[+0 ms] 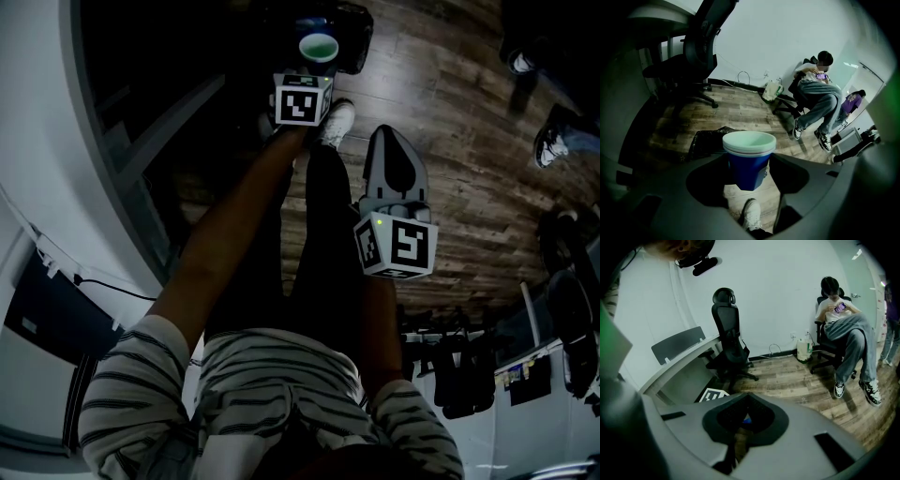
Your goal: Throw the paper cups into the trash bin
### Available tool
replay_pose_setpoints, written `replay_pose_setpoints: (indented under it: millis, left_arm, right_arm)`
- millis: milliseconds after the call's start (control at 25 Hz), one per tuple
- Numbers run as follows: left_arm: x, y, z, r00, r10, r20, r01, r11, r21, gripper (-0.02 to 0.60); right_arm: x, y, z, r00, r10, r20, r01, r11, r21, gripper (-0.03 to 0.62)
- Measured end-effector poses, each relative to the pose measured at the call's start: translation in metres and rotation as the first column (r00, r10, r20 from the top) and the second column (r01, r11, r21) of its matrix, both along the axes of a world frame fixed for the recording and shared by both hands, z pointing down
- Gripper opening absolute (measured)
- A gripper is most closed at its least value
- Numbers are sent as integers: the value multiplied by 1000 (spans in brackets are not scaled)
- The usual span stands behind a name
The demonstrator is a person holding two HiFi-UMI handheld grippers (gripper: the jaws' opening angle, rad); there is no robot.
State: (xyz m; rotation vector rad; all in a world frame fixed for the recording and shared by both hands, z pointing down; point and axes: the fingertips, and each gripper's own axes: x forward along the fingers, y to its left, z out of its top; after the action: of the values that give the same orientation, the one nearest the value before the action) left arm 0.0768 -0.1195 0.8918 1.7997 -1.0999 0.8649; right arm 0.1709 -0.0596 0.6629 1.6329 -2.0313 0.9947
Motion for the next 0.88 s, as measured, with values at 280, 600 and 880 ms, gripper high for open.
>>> replay_pose_setpoints:
  millis: [280,600,880]
  left_arm:
    - [-4,-1,12,999,-32,-6,32,999,-24,285]
    - [-6,-5,23,998,-62,-15,61,997,-52,284]
    - [-4,-7,31,997,-71,-10,70,995,-68,285]
  right_arm:
    - [-2,3,7,1000,-5,-2,5,1000,-12,11]
    - [0,-1,11,1000,-11,3,11,1000,-21,11]
    - [3,-2,15,1000,-10,9,10,1000,-30,11]
